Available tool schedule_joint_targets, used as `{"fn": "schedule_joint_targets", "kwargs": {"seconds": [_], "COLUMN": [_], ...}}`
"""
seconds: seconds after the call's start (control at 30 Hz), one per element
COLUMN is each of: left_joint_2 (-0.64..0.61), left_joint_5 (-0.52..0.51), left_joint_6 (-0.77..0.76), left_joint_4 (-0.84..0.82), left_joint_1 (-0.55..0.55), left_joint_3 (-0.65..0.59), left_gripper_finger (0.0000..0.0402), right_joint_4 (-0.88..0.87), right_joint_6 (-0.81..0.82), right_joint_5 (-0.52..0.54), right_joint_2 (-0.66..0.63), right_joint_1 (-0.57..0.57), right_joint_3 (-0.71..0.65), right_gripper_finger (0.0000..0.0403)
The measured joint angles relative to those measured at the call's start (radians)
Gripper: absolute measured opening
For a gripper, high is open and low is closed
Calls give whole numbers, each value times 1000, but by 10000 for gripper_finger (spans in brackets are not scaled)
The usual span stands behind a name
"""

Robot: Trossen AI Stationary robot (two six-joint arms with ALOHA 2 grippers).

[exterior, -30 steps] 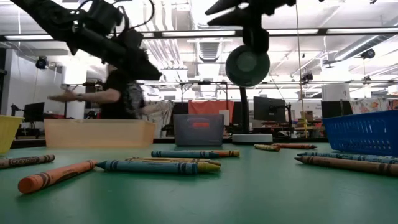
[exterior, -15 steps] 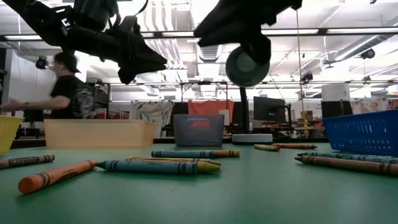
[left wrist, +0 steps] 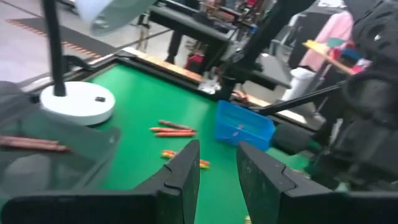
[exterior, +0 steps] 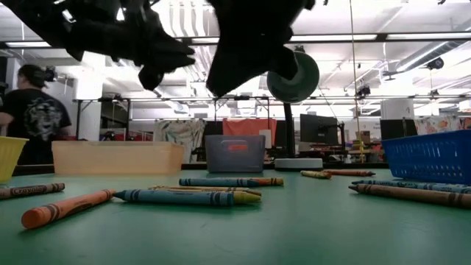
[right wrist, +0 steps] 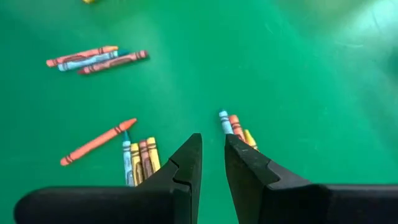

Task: Sort crayons
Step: Put the green crayon into the orange bin

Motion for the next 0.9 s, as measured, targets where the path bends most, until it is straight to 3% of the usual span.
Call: {"fn": "schedule_joint_targets", "kwargs": {"seconds": [0.5, 0.67, 0.9], "left_joint_2": [-221, -266, -277], "left_joint_5": [2, 2, 0], "left_joint_6": [-3, 8, 20], "left_joint_4": [-160, -163, -160], "left_joint_1": [-100, -104, -129], "left_joint_3": [0, -6, -45], "left_gripper_finger": [88, 88, 88], "right_joint_4": [-339, -346, -366], "right_joint_6": [-19, -223, -315], "right_joint_5": [-21, -22, -18], "right_joint_2": [185, 218, 252], "right_joint_1": [24, 48, 61], "right_joint_3": [407, 432, 418], "right_gripper_finger": [59, 59, 59]}}
